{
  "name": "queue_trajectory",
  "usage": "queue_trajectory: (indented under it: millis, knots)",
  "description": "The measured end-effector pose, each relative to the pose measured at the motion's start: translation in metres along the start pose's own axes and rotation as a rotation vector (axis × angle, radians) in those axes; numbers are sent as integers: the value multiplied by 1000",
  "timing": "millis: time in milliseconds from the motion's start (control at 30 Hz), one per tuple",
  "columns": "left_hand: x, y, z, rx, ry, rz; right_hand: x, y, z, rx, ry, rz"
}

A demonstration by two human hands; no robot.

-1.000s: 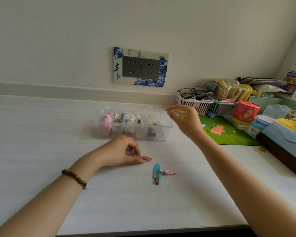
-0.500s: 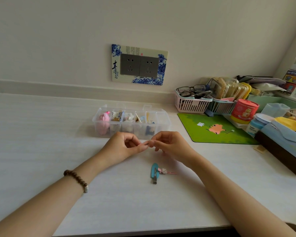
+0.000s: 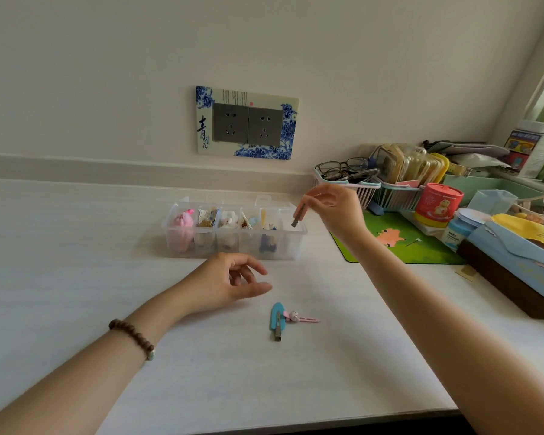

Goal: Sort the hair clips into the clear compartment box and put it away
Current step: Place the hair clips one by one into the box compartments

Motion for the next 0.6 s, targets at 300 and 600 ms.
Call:
queue_trajectory:
  millis: [300,600]
  knots:
    - [14,-9,-12,94,150,283,4,4,-15,-117,33,-121]
    - [26,-18,-18,163,188,307,1,-4,-58,-77,126,38]
Point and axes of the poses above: each hand's wrist, its own z-axis towards the middle knuckle, its own x-axis out of the palm, y = z × x, the point moved 10 cm from there along z, towards the middle knuckle, and after that the axes turned 11 degrees about -y, right-handed, at the moved point
